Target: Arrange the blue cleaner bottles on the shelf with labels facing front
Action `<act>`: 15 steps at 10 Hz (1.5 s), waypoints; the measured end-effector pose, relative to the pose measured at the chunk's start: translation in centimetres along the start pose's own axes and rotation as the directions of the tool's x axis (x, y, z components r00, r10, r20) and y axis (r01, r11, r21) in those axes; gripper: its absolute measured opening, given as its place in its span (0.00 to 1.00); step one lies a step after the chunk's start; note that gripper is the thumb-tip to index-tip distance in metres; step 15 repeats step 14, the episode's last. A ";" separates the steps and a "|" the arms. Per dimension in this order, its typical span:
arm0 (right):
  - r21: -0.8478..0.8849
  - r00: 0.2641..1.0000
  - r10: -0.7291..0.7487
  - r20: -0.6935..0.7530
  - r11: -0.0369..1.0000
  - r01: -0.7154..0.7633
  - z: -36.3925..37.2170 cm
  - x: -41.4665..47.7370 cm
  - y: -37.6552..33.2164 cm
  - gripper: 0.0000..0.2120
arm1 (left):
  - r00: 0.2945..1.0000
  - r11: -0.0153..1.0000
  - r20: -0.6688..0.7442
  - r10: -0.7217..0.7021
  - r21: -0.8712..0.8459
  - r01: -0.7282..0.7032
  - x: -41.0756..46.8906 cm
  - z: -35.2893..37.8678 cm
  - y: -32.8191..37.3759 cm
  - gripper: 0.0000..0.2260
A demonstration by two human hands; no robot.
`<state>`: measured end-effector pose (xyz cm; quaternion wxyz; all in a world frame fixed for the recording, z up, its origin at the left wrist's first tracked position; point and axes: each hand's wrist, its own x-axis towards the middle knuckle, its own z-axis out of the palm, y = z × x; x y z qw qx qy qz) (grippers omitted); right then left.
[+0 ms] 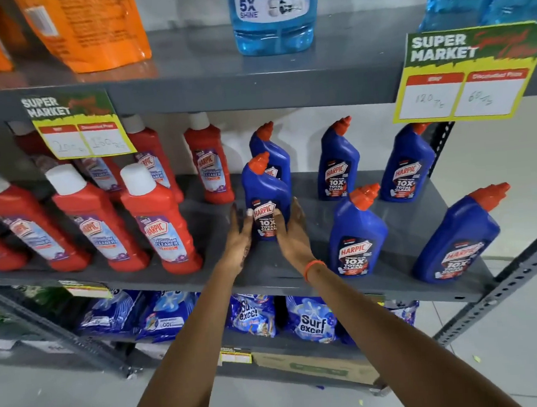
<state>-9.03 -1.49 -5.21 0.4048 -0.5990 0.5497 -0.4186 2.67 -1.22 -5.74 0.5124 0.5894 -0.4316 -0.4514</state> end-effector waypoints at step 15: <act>-0.131 0.999 -0.007 0.032 0.991 0.011 -0.2 -7.3 1.2 0.32 | 0.996 0.992 -0.089 -0.025 0.119 0.035 -8.4 -2.0 1.2 0.24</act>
